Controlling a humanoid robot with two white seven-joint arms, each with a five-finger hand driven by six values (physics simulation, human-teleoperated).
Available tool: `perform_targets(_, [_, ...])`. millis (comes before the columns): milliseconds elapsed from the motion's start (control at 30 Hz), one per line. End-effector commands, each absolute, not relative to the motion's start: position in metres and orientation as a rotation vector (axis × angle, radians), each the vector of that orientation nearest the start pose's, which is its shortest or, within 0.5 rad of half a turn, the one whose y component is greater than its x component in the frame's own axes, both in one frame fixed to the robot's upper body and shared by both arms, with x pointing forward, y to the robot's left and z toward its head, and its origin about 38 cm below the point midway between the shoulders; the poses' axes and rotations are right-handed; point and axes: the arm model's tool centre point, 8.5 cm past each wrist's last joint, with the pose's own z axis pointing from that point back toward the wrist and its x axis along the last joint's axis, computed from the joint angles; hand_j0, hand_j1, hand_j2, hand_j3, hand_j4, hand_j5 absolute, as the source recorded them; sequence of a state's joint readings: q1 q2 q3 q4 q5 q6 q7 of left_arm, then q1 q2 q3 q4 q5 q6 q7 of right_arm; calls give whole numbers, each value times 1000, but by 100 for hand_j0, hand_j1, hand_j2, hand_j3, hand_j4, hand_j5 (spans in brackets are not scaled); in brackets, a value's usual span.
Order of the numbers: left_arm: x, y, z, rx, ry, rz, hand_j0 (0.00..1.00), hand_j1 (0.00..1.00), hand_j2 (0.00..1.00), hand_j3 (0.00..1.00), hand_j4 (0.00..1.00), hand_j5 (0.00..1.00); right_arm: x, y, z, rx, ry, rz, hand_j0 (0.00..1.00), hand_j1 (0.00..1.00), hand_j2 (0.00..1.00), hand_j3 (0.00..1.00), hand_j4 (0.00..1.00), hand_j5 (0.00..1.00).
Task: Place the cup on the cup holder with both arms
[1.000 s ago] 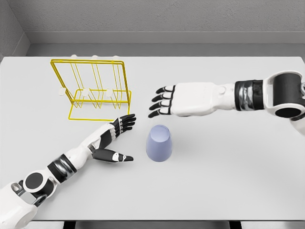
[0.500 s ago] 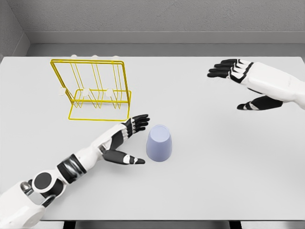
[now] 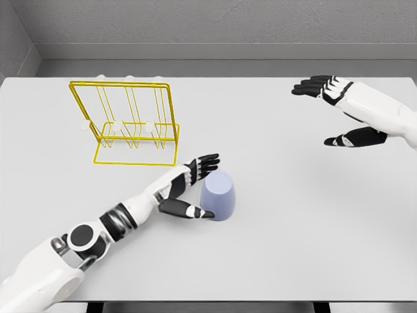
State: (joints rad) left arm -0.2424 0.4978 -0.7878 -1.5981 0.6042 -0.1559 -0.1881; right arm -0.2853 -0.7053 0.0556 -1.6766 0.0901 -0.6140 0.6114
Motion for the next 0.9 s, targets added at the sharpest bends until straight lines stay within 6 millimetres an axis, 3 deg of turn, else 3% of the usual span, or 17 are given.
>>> perform_targets(0, [338, 146, 69, -687, -1419, -672, 100, 100, 100, 100, 100, 100, 379, -327, 268, -303, -1896, 1631, 100, 100, 100, 100, 100, 100])
perform_targets(433, [336, 134, 66, -703, -1392, -668, 100, 100, 100, 100, 100, 100, 378, -327, 268, -302, -1897, 1633, 100, 100, 100, 100, 100, 100])
perform_targets(500, [336, 135, 67, -703, -1395, -665, 86, 86, 86, 86, 86, 86, 378, -327, 268, -302, -1898, 1634, 100, 100, 100, 100, 100, 100])
perform_targets(533, [337, 135, 67, -703, -1398, -662, 74, 74, 74, 74, 74, 74, 378, -327, 268, -302, -1898, 1634, 100, 100, 100, 100, 100, 100])
perform_targets(600, [337, 135, 67, -703, -1399, -662, 63, 63, 63, 63, 63, 63, 378, -327, 269, -302, -1899, 1635, 100, 100, 100, 100, 100, 100])
perform_targets(867, [337, 137, 68, -699, -1408, -656, 62, 62, 62, 62, 62, 62, 378, -327, 268, -301, -1898, 1635, 100, 100, 100, 100, 100, 100])
